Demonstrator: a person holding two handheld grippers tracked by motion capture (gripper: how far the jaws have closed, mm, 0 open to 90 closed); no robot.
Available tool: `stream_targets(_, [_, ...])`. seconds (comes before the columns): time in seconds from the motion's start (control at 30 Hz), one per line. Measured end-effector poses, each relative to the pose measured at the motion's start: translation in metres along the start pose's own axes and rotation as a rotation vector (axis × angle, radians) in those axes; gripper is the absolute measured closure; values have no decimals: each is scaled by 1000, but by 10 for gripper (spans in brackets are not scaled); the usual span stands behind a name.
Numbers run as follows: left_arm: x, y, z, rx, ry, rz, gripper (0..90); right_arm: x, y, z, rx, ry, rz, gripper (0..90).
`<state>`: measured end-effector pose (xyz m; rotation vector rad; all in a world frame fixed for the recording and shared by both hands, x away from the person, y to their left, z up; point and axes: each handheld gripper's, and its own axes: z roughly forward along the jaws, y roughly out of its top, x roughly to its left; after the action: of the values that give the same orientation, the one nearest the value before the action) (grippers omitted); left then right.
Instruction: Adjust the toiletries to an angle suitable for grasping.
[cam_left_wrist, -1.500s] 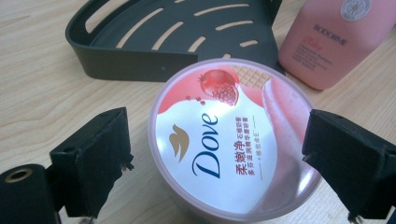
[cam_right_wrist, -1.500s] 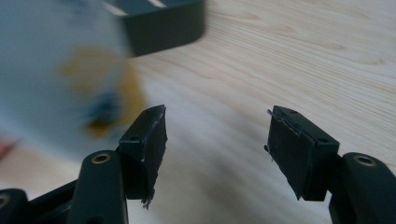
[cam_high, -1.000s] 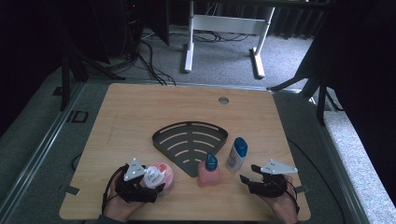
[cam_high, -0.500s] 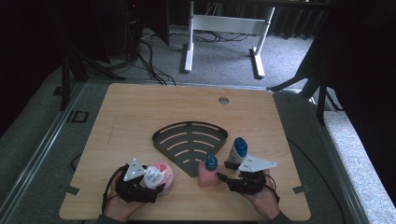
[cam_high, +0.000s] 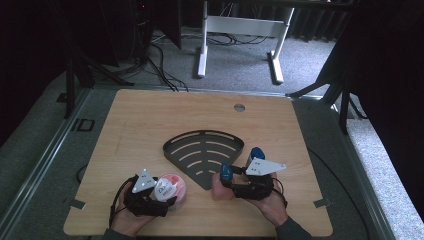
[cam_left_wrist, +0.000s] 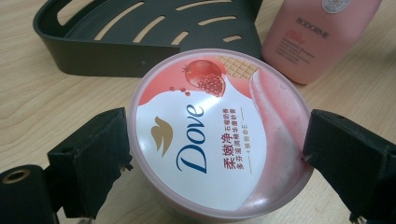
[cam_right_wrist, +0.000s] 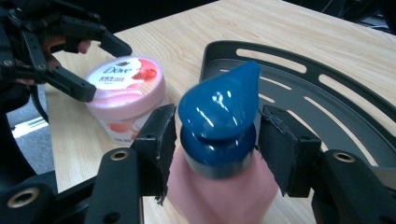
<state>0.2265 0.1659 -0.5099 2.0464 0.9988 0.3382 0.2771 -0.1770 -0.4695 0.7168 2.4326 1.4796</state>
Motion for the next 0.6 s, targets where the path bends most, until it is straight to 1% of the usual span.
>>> stream_targets(0.13, [-1, 0, 0, 3, -23, 9, 81, 0, 1, 5, 3, 4, -4, 486])
stream_targets(0.2, [-2, 0, 0, 2, -37, 13, 100, -1, 1, 6, 2, -2, -2, 509])
stream_targets(0.23, [-2, 0, 0, 2, -37, 13, 109, -1, 1, 6, 2, -2, -2, 509])
stream_targets(0.27, [-3, 0, 1, -1, -48, 21, 109, -1, 1, 6, 0, 0, 2, 511])
stream_targets(0.43, [-6, 1, 2, -2, -65, 27, 130, 0, 1, 5, 1, -6, -4, 519])
stream_targets(0.47, [-8, 1, 3, -3, -74, 35, 130, 0, 1, 5, 1, -5, -5, 520])
stream_targets(0.6, [-11, 2, 5, -3, -91, 47, 137, 1, 1, 5, -7, -17, -13, 527])
